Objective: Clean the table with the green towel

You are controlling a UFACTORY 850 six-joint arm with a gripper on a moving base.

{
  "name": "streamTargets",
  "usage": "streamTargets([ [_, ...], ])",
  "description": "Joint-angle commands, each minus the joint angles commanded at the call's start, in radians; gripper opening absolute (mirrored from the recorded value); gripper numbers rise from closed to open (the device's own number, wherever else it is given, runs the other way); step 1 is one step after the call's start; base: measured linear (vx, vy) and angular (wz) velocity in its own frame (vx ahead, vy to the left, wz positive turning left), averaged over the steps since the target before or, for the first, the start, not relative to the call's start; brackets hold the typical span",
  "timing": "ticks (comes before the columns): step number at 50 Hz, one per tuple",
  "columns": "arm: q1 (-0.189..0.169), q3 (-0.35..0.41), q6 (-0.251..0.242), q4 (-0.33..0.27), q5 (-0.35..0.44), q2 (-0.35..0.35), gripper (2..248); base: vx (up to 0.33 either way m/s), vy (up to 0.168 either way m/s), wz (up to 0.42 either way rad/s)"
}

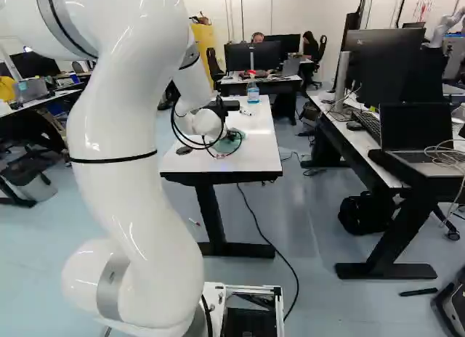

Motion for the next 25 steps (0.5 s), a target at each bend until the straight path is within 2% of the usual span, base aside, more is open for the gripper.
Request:
streamTargets([
  [17, 0.001, 0.001, 0.000, 0.000, -0.002, 0.004, 44, 0.000, 0.000, 0.000],
  [25, 0.006, 0.006, 0.000, 0.000, -0.028, 0.022, 44, 0.000, 0.000, 0.000],
])
